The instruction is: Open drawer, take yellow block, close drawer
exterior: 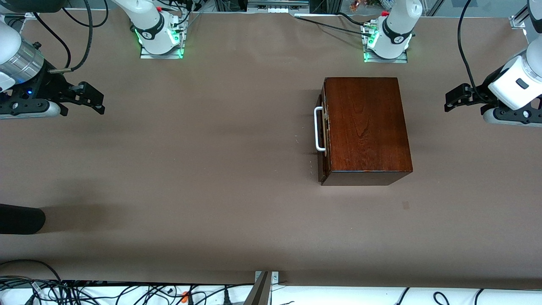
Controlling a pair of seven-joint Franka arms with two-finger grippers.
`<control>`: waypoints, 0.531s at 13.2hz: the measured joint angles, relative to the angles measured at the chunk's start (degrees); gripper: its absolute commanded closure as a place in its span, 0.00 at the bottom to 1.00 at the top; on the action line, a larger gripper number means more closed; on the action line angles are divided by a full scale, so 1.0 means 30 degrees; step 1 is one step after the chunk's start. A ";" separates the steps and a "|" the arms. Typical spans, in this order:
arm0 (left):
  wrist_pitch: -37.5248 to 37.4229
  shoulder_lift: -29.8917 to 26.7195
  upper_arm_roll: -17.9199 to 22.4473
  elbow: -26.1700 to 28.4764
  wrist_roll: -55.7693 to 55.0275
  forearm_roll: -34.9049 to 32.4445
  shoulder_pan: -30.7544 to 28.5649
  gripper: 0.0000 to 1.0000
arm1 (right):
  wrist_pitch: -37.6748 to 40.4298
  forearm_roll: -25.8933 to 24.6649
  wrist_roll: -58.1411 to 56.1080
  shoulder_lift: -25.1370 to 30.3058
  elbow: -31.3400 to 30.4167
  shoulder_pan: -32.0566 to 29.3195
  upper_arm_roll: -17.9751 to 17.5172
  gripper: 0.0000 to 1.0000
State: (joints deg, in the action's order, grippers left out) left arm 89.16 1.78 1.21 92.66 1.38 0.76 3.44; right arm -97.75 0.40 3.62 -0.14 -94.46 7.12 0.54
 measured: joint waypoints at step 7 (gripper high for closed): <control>-0.0042 0.0458 -0.0919 -0.0063 0.0019 0.0569 0.0376 0.00 | 0.0000 0.0000 0.0000 0.0000 0.0000 0.0005 -0.0007 0.00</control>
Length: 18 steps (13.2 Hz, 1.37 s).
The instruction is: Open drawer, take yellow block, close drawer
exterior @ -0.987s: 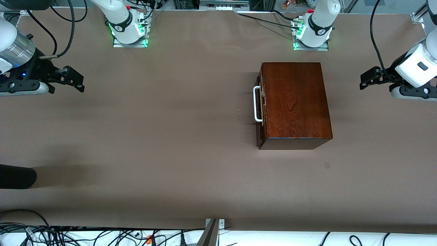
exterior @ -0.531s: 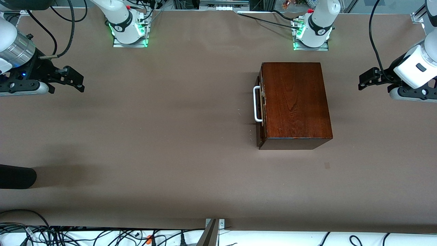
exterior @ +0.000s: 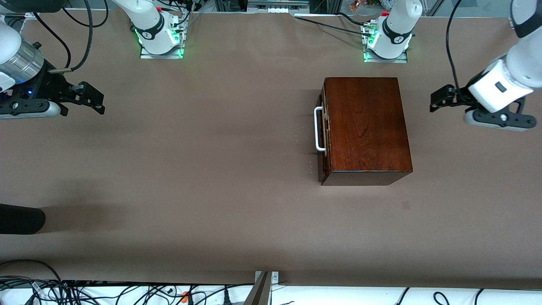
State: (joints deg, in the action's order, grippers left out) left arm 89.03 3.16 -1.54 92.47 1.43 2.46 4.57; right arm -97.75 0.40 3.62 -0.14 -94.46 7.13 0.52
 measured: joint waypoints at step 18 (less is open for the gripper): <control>0.3362 0.9084 -0.4456 -0.3828 -1.3797 -0.1627 0.7831 0.00 | -0.0001 0.0000 0.0000 0.0000 0.0005 0.0022 -0.0017 0.00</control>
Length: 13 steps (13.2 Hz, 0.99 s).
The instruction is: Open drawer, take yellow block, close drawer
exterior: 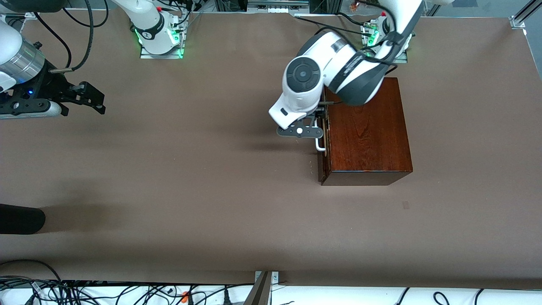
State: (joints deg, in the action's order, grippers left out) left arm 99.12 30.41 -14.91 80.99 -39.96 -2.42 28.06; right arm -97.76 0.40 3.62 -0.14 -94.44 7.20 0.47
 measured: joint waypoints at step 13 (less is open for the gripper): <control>0.3637 0.0513 0.0115 0.3747 -0.2636 -0.3413 0.0416 0.00 | 0.0054 0.0000 0.0000 0.0000 0.0000 -0.0002 0.0019 0.00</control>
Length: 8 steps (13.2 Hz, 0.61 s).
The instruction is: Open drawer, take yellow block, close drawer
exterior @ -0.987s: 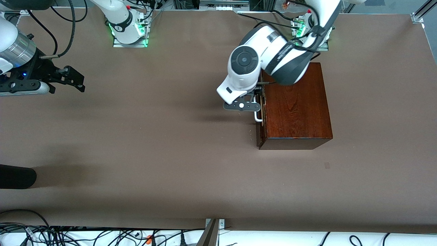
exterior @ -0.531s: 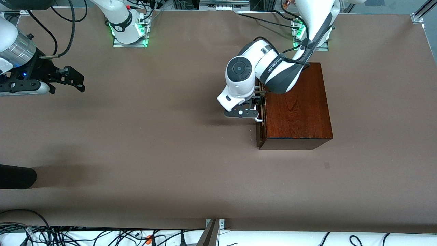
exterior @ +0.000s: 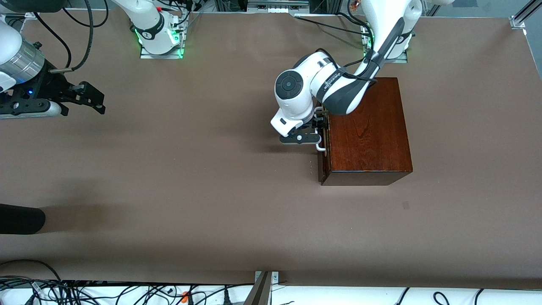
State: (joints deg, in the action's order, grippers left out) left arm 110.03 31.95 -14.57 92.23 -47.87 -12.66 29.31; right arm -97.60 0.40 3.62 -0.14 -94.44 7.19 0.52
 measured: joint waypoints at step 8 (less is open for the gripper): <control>0.0966 0.0403 0.0002 0.0221 -0.0802 -0.0189 0.0144 0.00 | 0.0005 0.0000 0.0000 0.0000 0.0000 0.0000 0.0001 0.00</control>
State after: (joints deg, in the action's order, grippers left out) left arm 112.93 33.16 -14.56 92.89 -50.27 -13.22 29.74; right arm -97.58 0.40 3.62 -0.14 -94.44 7.19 0.52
